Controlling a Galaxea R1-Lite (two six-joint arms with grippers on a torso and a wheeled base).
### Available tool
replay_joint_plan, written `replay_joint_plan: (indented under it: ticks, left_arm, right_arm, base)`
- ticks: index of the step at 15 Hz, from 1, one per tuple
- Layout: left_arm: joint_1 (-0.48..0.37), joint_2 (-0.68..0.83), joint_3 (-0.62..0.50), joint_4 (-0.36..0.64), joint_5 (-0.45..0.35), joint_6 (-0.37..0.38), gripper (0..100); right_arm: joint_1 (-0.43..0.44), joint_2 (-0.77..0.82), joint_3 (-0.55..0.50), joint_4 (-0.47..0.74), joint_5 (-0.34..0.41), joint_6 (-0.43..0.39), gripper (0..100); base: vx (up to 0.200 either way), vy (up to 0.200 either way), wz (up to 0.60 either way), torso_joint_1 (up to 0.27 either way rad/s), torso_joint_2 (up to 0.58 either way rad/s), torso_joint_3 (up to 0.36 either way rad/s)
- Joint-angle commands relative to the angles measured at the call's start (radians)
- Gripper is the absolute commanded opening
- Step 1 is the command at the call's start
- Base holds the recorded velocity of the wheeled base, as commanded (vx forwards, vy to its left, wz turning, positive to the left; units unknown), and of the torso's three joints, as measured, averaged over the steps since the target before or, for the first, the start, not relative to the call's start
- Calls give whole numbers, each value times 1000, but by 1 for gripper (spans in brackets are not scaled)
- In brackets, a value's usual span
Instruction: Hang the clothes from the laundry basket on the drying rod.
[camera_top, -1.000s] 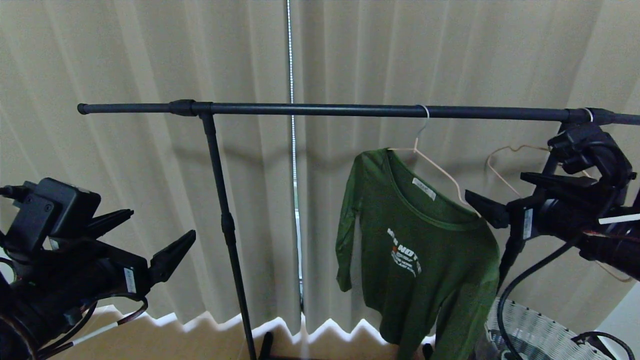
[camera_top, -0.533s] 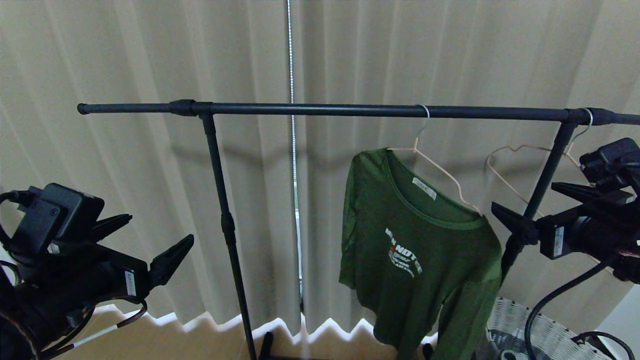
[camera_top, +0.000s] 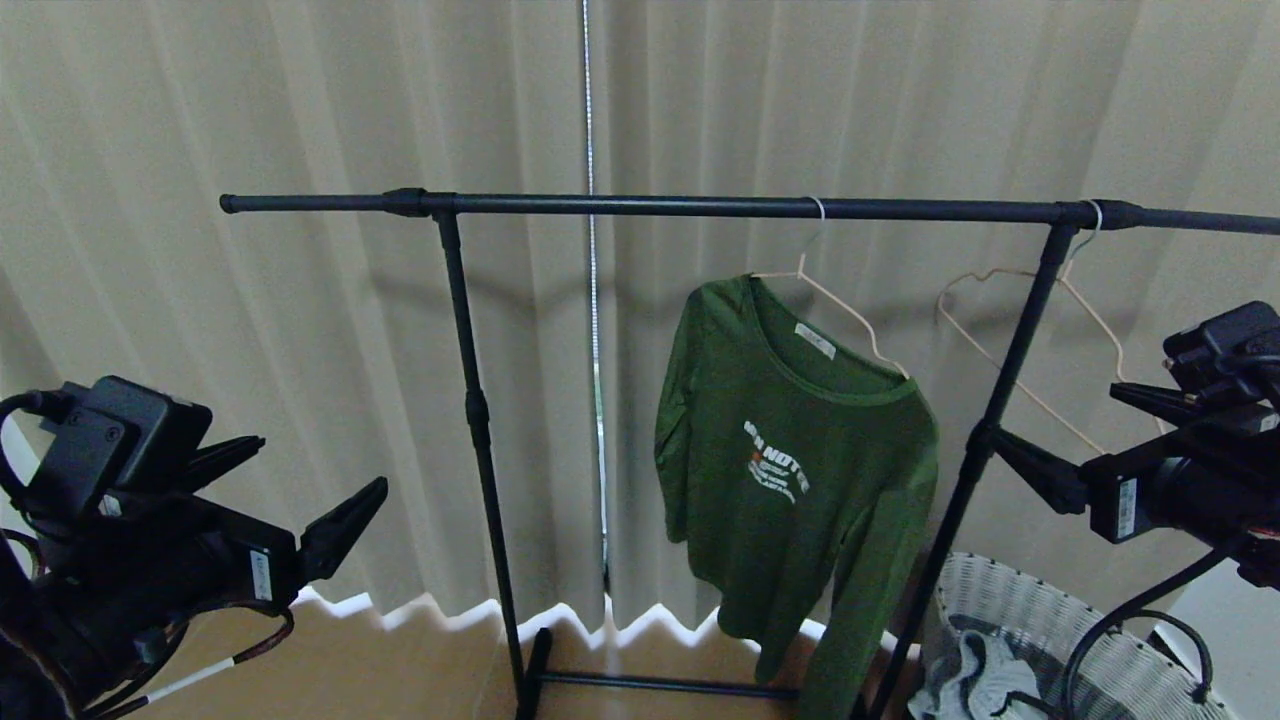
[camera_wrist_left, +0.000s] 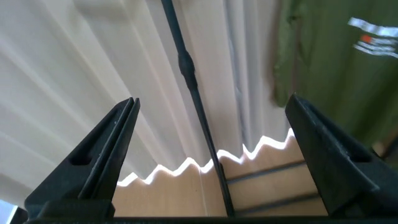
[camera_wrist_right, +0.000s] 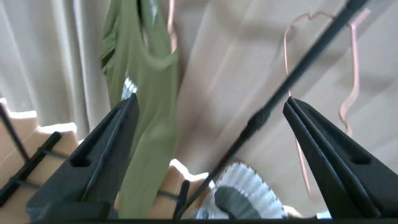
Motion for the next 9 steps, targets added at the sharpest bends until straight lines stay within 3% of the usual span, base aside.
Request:
replay_joint_plan:
  ticks: [1,9]
  left_arm:
    - [0,-2,10,-1,-1,-1,100]
    - [0,-5,17,-1,1,1,100]
  right_arm:
    - [0,6,4,0,1,-1,100]
    - [-50,12,47,1,-1,-4,100]
  base:
    - [-200,0,0,2,2,2]
    - [0,0,0,0,0,0]
